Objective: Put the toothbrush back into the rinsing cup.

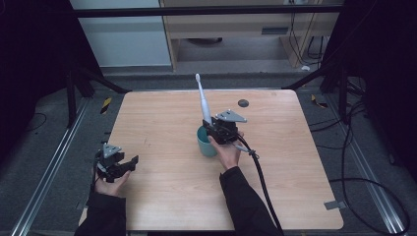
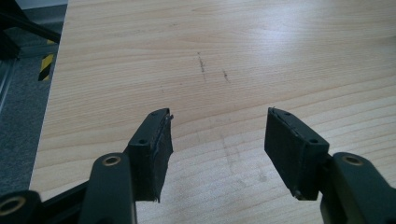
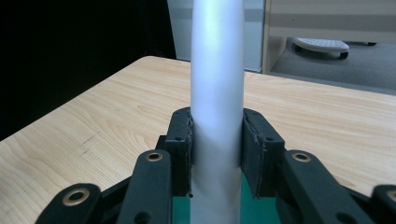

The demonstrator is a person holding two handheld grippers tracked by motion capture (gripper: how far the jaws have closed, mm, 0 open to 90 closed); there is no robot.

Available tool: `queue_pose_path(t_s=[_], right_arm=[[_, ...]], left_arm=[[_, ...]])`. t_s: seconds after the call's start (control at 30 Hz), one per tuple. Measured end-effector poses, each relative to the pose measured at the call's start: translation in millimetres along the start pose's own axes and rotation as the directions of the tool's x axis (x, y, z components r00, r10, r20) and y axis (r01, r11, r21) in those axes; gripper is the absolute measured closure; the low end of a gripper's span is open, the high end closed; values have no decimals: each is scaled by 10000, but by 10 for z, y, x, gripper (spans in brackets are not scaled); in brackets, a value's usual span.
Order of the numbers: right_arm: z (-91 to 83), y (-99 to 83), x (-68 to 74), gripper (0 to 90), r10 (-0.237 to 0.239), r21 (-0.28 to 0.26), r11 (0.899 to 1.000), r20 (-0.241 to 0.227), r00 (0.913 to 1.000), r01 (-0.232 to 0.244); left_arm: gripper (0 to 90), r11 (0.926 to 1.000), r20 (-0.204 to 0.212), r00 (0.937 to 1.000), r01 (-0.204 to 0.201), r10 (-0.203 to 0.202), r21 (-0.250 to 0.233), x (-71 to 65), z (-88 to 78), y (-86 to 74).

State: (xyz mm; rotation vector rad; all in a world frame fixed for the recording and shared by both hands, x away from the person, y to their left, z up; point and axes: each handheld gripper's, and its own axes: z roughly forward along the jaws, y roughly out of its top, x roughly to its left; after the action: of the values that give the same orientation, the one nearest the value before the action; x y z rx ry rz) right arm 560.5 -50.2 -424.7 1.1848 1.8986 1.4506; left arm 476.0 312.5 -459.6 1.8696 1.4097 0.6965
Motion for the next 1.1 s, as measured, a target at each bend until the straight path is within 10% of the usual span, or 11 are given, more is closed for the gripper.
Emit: queue_pose_path(t_s=[1.1], right_arm=[[73,-165,77,653,-411,1197,9922,388,9984,362]], left_arm=[[408,10000,22,10000,-61,61,58,-10,9,-2]])
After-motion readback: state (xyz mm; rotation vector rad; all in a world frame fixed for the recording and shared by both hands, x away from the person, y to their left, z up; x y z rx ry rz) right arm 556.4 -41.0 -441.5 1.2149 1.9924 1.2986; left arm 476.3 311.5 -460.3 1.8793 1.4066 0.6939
